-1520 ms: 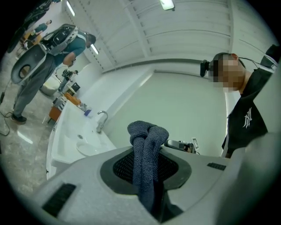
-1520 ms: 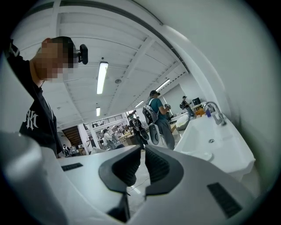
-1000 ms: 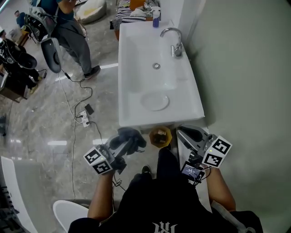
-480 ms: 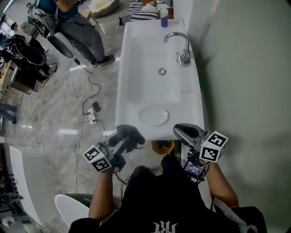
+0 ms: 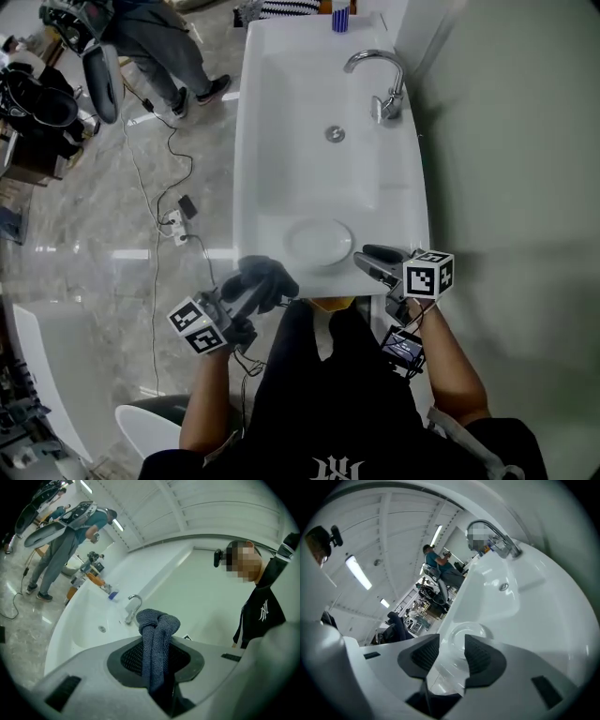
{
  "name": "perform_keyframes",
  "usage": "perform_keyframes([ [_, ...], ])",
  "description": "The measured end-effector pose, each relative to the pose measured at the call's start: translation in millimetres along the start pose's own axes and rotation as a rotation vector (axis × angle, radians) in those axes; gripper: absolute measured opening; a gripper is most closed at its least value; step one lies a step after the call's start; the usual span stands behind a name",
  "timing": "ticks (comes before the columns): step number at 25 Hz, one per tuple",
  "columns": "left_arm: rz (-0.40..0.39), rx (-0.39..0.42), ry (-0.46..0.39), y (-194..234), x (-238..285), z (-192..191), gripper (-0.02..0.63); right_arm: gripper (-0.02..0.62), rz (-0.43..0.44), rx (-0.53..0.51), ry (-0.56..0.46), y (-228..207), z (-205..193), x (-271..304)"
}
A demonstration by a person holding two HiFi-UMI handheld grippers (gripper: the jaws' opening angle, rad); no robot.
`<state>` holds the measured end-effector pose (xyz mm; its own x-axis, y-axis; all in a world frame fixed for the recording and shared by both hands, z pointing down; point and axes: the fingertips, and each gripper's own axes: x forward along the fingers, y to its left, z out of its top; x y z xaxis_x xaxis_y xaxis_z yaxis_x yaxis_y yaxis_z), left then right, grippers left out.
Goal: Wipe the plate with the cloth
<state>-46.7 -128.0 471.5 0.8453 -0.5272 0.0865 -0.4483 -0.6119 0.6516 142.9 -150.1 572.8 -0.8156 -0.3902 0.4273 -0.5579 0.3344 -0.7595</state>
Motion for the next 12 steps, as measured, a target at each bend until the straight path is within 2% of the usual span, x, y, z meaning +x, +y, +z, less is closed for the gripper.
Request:
perform_keyframes([
  [4, 0.011, -0.027, -0.012, 26, -6, 8, 0.064, 0.150, -0.054, 0.099, 0.049, -37, -12, 19],
  [7, 0.012, -0.039, -0.005, 35, -8, 6, 0.064, 0.164, -0.091, 0.109, 0.101, -56, -22, 30],
  [12, 0.011, -0.067, 0.013, 45, -5, 0, 0.064, 0.172, -0.101, 0.118, 0.170, -64, -29, 46],
])
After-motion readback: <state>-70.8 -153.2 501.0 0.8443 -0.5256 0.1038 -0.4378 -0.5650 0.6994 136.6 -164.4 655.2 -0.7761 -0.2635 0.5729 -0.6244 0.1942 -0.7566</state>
